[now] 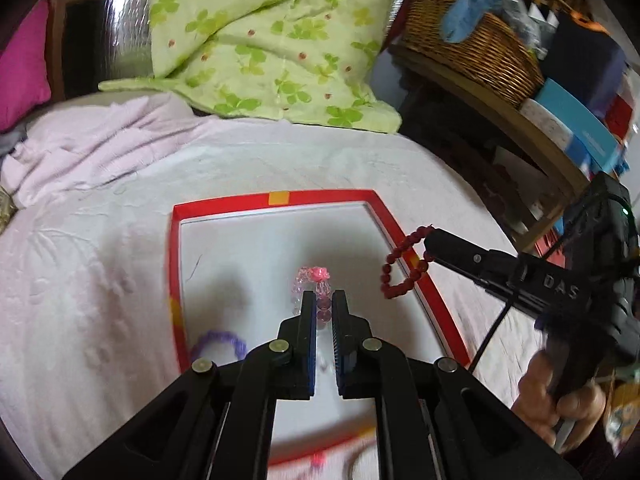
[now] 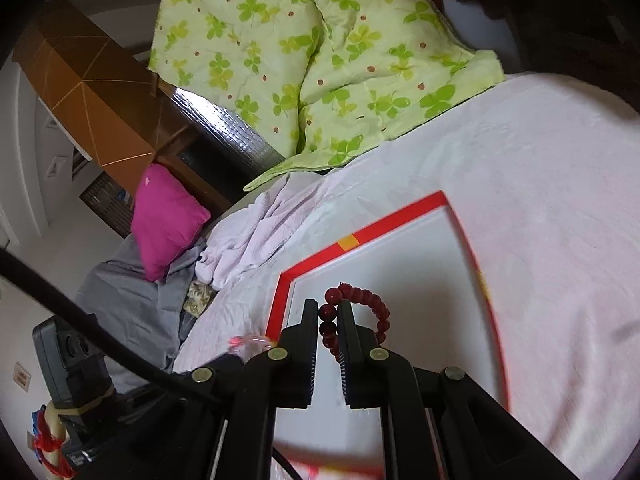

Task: Organize jewelry
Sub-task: 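Carry the pink bracelet into the tray and release while the right tool drops the red bracelet there, then withdraw both tools from the tray toward the remaining bracelets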

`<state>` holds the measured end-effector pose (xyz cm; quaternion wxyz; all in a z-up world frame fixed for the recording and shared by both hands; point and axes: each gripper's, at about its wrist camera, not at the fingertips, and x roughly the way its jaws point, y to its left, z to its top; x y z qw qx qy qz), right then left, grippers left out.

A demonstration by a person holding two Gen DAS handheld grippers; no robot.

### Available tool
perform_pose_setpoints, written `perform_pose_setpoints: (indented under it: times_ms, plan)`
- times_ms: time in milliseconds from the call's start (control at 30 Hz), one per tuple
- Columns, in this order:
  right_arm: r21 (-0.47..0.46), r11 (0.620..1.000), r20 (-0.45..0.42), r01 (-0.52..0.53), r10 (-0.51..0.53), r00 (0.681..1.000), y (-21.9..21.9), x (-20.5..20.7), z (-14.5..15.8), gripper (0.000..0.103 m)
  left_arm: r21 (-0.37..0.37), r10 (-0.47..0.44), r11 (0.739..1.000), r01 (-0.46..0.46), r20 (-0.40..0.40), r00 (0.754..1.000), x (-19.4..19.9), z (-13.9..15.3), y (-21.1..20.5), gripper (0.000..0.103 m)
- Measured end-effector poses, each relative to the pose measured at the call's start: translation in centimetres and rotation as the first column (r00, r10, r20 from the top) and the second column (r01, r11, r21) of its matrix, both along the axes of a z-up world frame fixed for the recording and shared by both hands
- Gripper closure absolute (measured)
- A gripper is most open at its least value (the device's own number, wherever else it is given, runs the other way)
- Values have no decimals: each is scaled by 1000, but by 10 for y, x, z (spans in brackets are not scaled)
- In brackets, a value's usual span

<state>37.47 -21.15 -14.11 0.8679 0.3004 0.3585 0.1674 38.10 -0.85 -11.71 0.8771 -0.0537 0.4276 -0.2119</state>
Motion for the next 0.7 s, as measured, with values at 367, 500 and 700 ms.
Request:
perform_pose_setpoints:
  times_ms: [367,500,700]
  plan:
    - [49,992,-151,114,-106,983,-33,33,-51,74,39,104,994,-100,-122,987,40,-54,20,93]
    - [-21,996,-89,92,-93,992,-39,-1,-35,57,31,80,996,-78,-62,995,5,-35,36,78]
    - [-88,995,-19,56,-58,998,-44,-80,-17,57,90,85,992,-84,-2,996,-64,-20,57,63]
